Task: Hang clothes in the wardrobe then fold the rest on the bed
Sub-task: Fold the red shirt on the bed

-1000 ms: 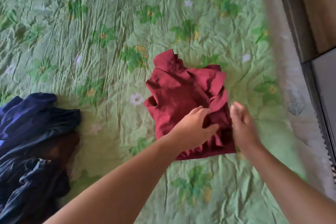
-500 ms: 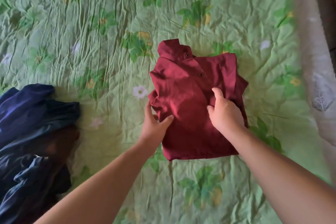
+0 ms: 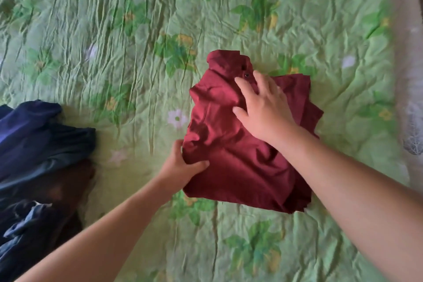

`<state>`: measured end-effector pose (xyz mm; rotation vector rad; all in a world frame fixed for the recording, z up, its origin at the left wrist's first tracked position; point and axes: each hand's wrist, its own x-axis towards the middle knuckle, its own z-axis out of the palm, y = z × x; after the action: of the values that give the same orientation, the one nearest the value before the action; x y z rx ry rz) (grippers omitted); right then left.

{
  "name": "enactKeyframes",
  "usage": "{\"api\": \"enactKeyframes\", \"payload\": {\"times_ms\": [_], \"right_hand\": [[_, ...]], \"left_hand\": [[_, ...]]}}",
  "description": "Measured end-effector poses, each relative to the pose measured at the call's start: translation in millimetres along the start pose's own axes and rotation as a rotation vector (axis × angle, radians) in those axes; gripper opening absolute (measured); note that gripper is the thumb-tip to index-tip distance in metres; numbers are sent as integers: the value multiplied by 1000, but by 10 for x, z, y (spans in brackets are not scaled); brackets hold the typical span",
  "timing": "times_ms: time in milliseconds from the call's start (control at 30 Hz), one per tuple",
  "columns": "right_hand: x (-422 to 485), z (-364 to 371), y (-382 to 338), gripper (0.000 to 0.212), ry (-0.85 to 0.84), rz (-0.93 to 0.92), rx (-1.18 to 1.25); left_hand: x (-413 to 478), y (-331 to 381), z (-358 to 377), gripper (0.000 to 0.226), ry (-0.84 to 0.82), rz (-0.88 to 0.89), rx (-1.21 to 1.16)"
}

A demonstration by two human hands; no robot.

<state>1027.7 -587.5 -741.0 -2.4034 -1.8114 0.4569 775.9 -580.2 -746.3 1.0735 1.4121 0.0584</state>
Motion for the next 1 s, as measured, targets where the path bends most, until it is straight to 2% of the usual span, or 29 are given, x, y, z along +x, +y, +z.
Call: {"api": "enactKeyframes", "payload": {"times_ms": [100,167,200,233,300,367,433,533,567,667,700,733,833,867,933,1000], "right_hand": [[424,48,54,111,-206,180,69],[530,58,112,121,-224,194,24],[535,66,128,119,-193,175,-20],[529,78,136,112,-163,153,-33],[496,97,158,83,-183,158,87],[430,85,216,50,-252,219,228],[288,32,265,31,-229,312,381],[-44,46,214,19,-132,596,838],[-158,71,165,22,-122,691,995],[-394,172,15,28,-153,912,1302],[-443,208,-25,30,-150,938,1294],[-485,242,-49,34,-131,925,1203],[-631,278,-106,70,9,758,688],[-673,250,-129,79,99,652,531],[-704,177,-191,75,291,351,277],[-640,149,-287,65,321,55,155]], "left_hand": [[-104,-182,112,66,-102,-99,-44],[-94,-244,125,69,-140,-125,-48],[-77,-251,113,68,-145,-125,-35],[-55,-250,91,67,-144,-124,-24],[-16,-178,2,63,-118,-114,24],[25,-60,-175,59,-86,-98,71],[78,105,-471,52,-45,-76,101],[226,479,-977,52,82,-20,84],[295,638,-1107,54,139,14,21],[529,1015,-1353,61,271,110,-401],[590,1056,-1369,62,297,119,-486],[617,1043,-1340,62,300,101,-465],[574,651,-1115,46,237,12,-125],[549,504,-1055,42,255,1,-49],[536,305,-1027,47,352,23,45],[565,202,-1065,66,437,138,211]]}}
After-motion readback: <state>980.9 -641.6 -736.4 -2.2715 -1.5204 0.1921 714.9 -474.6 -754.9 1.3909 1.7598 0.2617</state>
